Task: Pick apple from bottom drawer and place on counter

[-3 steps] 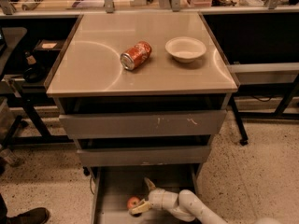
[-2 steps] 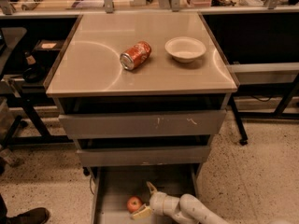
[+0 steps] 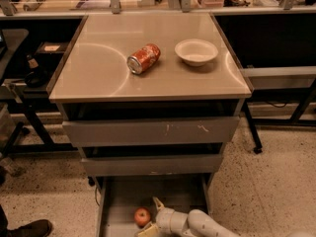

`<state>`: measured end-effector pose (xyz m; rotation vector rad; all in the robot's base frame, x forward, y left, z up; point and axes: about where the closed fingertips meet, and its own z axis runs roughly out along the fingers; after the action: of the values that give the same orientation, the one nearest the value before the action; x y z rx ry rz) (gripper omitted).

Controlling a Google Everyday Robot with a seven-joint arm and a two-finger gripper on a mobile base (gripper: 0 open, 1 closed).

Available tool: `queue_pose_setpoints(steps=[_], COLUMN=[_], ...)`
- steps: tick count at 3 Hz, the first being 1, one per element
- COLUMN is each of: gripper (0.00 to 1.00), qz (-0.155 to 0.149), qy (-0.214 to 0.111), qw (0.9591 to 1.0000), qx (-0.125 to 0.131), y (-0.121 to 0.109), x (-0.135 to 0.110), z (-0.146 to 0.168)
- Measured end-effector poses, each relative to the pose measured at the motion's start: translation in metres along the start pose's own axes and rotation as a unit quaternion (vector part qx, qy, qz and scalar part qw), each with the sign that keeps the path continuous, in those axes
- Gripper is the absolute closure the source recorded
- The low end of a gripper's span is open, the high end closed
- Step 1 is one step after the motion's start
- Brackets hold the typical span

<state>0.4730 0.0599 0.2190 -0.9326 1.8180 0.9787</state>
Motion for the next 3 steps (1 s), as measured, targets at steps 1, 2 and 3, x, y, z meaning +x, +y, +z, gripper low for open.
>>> queue_pose_setpoints(steps=[1, 2, 3], gripper=[0.0, 0.0, 0.0], qz=[-0.031, -0.052, -0.062], qy=[-0.003, -0.01, -0.013], qw=[0.9994, 0.9982, 0.9974], qx=[0.015, 0.028, 0.034], y=[-0.001, -0.004, -0.007], x=[0.001, 0.002, 0.006], z=[0.016, 0.032, 0.046])
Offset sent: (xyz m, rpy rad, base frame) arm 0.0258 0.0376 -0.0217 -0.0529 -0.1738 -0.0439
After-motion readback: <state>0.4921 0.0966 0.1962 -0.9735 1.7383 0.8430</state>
